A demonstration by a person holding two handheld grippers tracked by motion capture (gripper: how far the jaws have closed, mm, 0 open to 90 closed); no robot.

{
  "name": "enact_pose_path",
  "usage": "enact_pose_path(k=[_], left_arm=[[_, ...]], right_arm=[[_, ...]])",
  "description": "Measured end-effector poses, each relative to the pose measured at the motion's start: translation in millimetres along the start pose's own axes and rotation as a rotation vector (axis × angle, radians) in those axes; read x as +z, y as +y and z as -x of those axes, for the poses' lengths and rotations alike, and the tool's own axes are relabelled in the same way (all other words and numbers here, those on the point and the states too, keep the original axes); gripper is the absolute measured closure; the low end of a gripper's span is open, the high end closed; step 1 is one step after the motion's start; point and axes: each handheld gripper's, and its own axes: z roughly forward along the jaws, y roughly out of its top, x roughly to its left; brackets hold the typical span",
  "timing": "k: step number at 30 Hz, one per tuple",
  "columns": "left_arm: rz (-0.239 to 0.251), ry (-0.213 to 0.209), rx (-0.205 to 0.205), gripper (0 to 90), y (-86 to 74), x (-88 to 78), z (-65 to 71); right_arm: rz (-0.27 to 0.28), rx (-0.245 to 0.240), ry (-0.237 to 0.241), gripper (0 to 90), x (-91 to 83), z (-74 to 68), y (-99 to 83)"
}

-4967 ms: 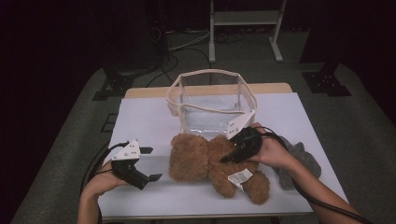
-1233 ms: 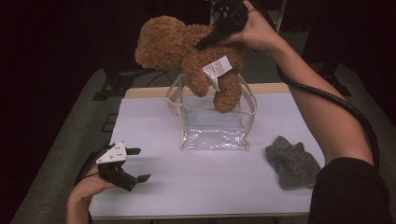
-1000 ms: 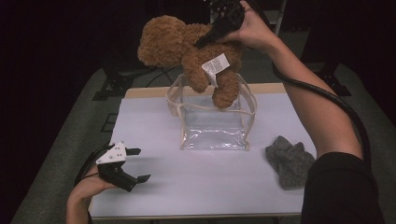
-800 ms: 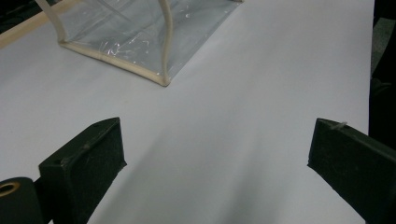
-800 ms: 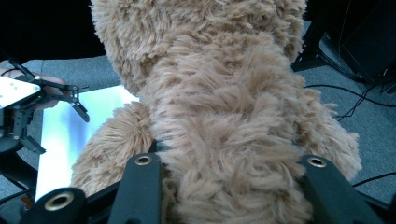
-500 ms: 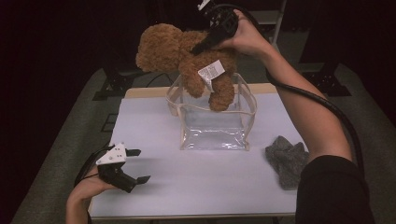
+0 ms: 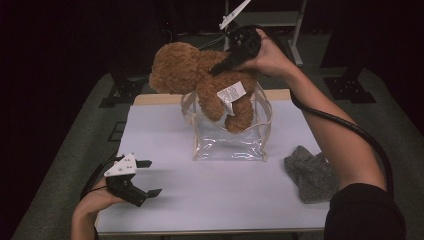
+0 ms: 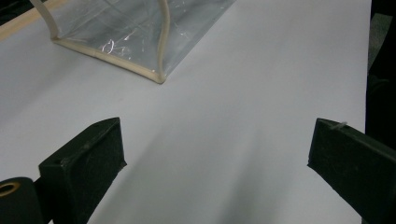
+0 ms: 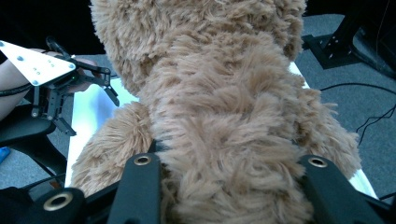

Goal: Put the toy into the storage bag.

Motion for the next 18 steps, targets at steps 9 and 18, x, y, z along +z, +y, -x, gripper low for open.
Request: enact_pose_path(k=[9,18], left_arm=[[0.002,0.001,-0.005,3.0,-1.4,0.1,-0.4],[-0.004,-0.006,-0.005,3.0,-2.0,1.8,-0.3]], right_arm=[[-0.017,0.075,-0.05,57.7,1.9,29.9,-18.5],[-0.039,0.096,-0.082,57.3,5.2,39.6,-34.7]])
